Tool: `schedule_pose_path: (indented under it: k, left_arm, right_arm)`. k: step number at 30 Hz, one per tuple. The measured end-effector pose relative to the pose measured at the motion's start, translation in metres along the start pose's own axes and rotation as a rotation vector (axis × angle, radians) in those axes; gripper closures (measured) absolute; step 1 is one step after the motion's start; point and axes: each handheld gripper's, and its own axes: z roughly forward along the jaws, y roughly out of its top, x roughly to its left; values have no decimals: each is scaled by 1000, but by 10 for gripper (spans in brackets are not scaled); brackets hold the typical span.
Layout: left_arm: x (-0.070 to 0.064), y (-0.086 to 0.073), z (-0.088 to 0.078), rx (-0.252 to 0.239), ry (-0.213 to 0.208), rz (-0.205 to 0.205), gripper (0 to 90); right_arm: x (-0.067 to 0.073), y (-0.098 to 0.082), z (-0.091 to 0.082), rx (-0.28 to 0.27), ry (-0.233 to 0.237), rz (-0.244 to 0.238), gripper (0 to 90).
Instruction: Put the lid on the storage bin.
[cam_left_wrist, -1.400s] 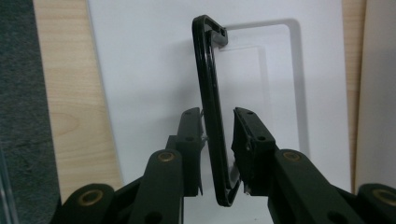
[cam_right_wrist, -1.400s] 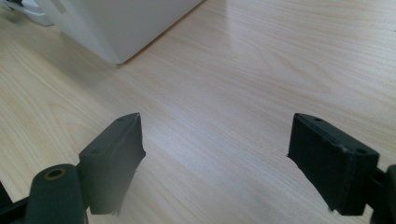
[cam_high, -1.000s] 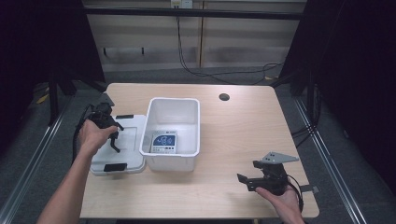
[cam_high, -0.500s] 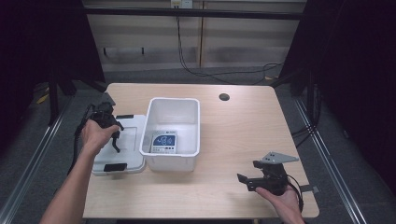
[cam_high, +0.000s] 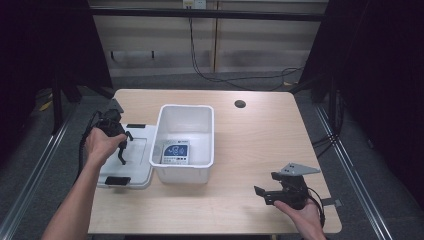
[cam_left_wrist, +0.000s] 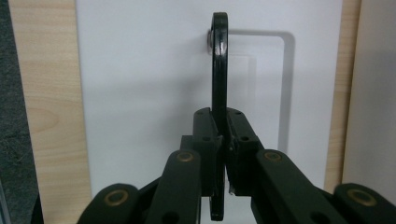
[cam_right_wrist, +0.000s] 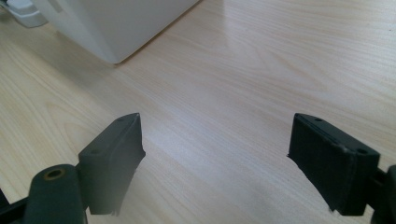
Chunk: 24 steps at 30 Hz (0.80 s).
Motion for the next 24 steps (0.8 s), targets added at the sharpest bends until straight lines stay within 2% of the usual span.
schedule_pose_path:
  k: [4,7,9,13,19,21,23,24]
  left_arm:
    - [0,-1,-2,18,12,18,845]
    - [0,0,-1,16,15,12,847]
    - [-1,1,0,23,14,26,847]
    - [-2,2,-1,32,14,25,849]
    - [-4,1,-4,30,3,49,850]
    - [-4,0,-6,16,3,52,850]
    - [-2,-1,-9,21,-12,59,850]
    - [0,-1,-12,9,-3,61,850]
  right_arm:
    - [0,0,0,5,-4,-4,170]
    - [0,0,0,6,-6,-3,170]
    - [0,0,0,5,-6,-3,170]
    - [0,0,0,6,-9,0,170]
    - [0,0,1,6,-10,0,170]
    - [0,0,0,5,-11,0,170]
    - [0,0,0,6,-10,-1,170]
    - [0,0,1,7,-11,0,170]
